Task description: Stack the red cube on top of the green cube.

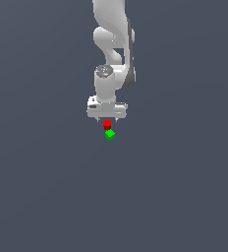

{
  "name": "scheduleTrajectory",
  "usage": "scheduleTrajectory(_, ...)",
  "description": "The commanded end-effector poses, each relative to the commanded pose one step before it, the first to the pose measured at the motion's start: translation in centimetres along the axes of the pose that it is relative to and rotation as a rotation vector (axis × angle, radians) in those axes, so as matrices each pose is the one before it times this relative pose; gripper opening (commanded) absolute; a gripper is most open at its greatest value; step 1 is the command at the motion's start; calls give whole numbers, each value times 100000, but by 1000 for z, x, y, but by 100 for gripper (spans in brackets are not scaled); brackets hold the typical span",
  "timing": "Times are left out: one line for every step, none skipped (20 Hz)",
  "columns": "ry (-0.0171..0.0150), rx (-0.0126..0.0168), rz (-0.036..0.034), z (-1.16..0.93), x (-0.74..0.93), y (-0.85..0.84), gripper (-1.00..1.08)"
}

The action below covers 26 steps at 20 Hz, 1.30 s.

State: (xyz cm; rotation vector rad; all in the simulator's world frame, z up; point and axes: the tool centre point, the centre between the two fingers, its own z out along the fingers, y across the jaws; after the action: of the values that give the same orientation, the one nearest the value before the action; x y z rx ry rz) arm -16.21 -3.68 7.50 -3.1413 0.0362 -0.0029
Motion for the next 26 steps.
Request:
scheduleTrajectory(-130, -10, 172, 328, -569, 187, 100)
scheduleTrajectory(0, 0, 0, 61, -112, 27, 100)
scheduleTrajectory(-50, -1, 48, 62, -62, 40, 100)
scheduleTrajectory(0, 0, 0, 13, -19, 6, 100)
scheduleTrajectory(0, 0, 0, -80, 109, -32, 100)
scheduleTrajectory(0, 0, 0, 24, -2, 0, 100)
scheduleTrajectory(0, 0, 0, 71, -5, 0, 100)
scheduleTrajectory(0, 0, 0, 119, -8, 1, 100)
scheduleTrajectory(0, 0, 0, 166, -11, 1, 100)
scheduleTrajectory(0, 0, 0, 212, -13, 1, 100)
scheduleTrajectory(0, 0, 0, 258, -15, 2, 100)
scheduleTrajectory(0, 0, 0, 303, -17, 2, 100)
scheduleTrajectory(0, 0, 0, 347, -18, 3, 100)
scheduleTrajectory(0, 0, 0, 390, -18, 3, 100)
scheduleTrajectory(0, 0, 0, 433, -18, 4, 100)
scheduleTrajectory(0, 0, 0, 463, -16, 4, 100)
scheduleTrajectory(0, 0, 0, 426, -12, 3, 100)
scheduleTrajectory(0, 0, 0, 379, -9, 3, 100)
scheduleTrajectory(0, 0, 0, 332, -6, 3, 100)
scheduleTrajectory(0, 0, 0, 287, -4, 2, 100)
scheduleTrajectory(0, 0, 0, 242, -3, 2, 100)
scheduleTrajectory(0, 0, 0, 197, -2, 1, 100)
scheduleTrajectory(0, 0, 0, 153, -1, 1, 100)
scheduleTrajectory(0, 0, 0, 109, 0, 1, 100)
scheduleTrajectory(0, 0, 0, 65, 0, 0, 100)
scheduleTrajectory(0, 0, 0, 22, 0, 0, 100)
